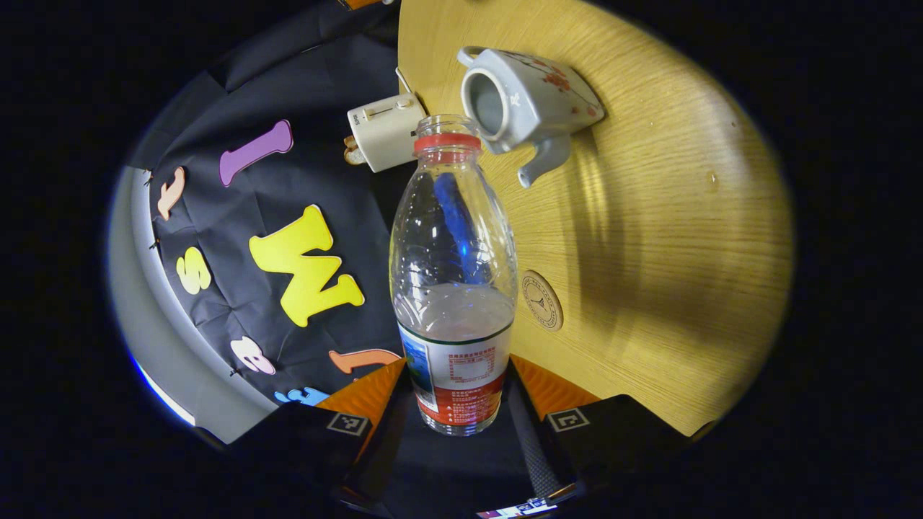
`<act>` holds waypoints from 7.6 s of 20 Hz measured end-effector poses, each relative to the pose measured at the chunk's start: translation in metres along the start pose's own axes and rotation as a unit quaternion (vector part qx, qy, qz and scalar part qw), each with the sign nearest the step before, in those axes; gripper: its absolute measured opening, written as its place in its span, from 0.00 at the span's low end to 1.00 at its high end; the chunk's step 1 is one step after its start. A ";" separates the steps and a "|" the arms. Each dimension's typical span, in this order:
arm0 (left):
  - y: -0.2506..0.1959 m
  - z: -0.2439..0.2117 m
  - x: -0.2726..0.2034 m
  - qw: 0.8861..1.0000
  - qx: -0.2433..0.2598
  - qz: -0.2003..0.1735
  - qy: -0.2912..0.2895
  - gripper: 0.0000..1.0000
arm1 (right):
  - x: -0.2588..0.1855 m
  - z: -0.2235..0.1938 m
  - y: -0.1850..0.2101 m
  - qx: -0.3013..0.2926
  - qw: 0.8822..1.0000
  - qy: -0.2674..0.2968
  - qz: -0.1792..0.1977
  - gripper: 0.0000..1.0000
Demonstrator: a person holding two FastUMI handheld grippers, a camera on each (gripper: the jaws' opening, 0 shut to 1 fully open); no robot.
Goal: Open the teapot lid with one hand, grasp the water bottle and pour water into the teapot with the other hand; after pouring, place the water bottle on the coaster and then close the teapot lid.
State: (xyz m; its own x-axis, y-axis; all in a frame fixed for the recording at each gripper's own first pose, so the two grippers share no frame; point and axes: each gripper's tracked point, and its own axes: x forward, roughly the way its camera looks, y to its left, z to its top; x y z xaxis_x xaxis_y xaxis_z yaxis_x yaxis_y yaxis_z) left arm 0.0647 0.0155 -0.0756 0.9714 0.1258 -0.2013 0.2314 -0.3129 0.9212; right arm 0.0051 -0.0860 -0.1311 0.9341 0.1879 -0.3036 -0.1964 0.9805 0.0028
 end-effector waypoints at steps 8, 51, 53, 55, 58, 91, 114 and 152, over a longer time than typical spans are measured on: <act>0.006 -0.004 0.001 1.000 0.021 -0.002 0.008 0.75 | -0.001 -0.001 -0.001 0.003 1.000 -0.001 0.000 0.00; 0.008 0.003 0.005 1.000 0.010 0.024 0.011 0.75 | -0.011 0.000 -0.005 0.021 1.000 -0.010 -0.007 0.00; -0.019 0.005 0.011 0.997 -0.074 -0.029 0.003 0.74 | -0.011 0.002 -0.004 0.024 1.000 -0.009 -0.008 0.00; -0.043 0.010 0.003 0.985 -0.160 -0.063 -0.005 0.75 | -0.009 0.003 -0.001 0.029 1.000 -0.005 -0.007 0.00; -0.044 0.013 -0.005 0.957 -0.282 -0.062 -0.017 0.75 | -0.007 0.008 0.003 0.027 1.000 -0.005 -0.007 0.00; -0.007 -0.029 0.109 0.520 -0.849 -0.062 -0.067 0.75 | 0.008 0.023 0.030 -0.006 0.999 -0.010 -0.033 0.00; -0.059 0.013 0.156 0.540 -0.830 -0.139 -0.019 0.98 | 0.021 0.004 0.025 -0.010 0.999 0.016 -0.036 0.00; -0.083 -0.095 -0.076 0.577 -0.816 0.030 0.025 0.98 | 0.086 0.024 0.161 -0.048 0.993 -0.017 0.103 0.00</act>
State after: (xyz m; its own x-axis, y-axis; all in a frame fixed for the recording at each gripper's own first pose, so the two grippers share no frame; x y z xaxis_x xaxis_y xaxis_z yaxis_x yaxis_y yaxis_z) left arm -0.0332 0.1210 -0.1055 0.9631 0.1997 -0.1803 -0.1993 0.9797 0.0205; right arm 0.0614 0.0899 -0.1338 0.8805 0.3871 -0.2737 -0.4102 0.9115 -0.0305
